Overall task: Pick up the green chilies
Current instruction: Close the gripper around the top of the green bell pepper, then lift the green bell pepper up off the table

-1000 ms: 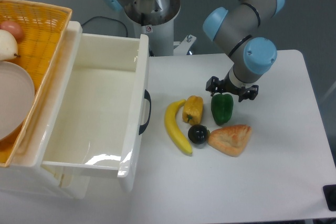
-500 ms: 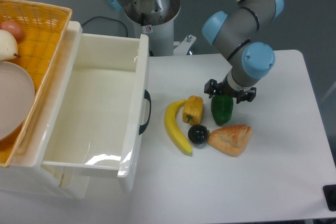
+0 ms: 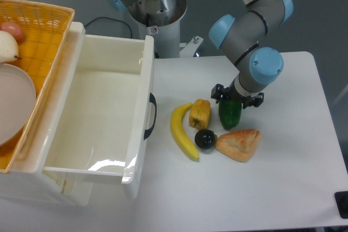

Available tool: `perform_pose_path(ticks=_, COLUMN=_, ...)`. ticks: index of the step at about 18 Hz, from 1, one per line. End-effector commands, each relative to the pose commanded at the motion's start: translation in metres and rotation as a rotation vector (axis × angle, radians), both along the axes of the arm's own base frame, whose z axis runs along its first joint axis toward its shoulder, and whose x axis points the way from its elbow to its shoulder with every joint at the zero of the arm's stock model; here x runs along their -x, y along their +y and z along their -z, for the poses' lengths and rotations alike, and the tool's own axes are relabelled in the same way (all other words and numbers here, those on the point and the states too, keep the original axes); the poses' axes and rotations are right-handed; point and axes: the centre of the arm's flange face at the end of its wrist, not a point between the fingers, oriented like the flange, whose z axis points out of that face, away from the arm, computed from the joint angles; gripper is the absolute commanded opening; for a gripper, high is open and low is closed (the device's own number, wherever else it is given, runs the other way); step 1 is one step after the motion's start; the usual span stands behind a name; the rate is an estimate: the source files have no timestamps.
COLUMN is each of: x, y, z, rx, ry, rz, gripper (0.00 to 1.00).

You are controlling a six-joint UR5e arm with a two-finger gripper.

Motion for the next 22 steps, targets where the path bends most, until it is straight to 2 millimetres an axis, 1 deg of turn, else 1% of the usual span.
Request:
perform_pose_path(ticks=1, x=0.000, y=0.001, z=0.003, rx=-0.001, ry=0.003, rz=0.002, gripper=0.89)
perform_pose_path(ticks=4, x=0.000, y=0.002, z=0.004, rx=-0.002, ry=0.006, rz=0.002, gripper=0.80)
perform_pose_path(ticks=8, x=-0.001, y=0.002, z=0.004, rx=0.001, ry=0.005, rz=0.005, gripper=0.62)
perform_pose_path(ticks=11, x=0.000, y=0.003, z=0.002, rx=-0.002, ry=0.011, rz=0.007, gripper=0.37)
perform_pose_path(ticks=12, x=0.001, y=0.003, z=-0.001, rx=-0.004, ry=0.015, rz=0.007, gripper=0.32)
perform_pose_path(ticks=13, x=0.003, y=0.004, z=-0.005, rx=-0.008, ry=0.025, rz=0.008, gripper=0.28)
perform_pose_path(ticks=15, x=0.011, y=0.007, z=-0.017, rx=-0.020, ry=0.046, rz=0.012, gripper=0.27)
perform_pose_path(ticks=18, x=0.022, y=0.014, z=-0.043, rx=-0.041, ry=0.088, rz=0.015, gripper=0.27)
perform_pose_path(ticks=19, x=0.022, y=0.021, z=-0.051, rx=-0.056, ry=0.099, rz=0.021, gripper=0.27)
perform_pose_path(ticks=22, x=0.022, y=0.025, z=-0.073, rx=-0.078, ry=0.125, rz=0.028, gripper=0.27)
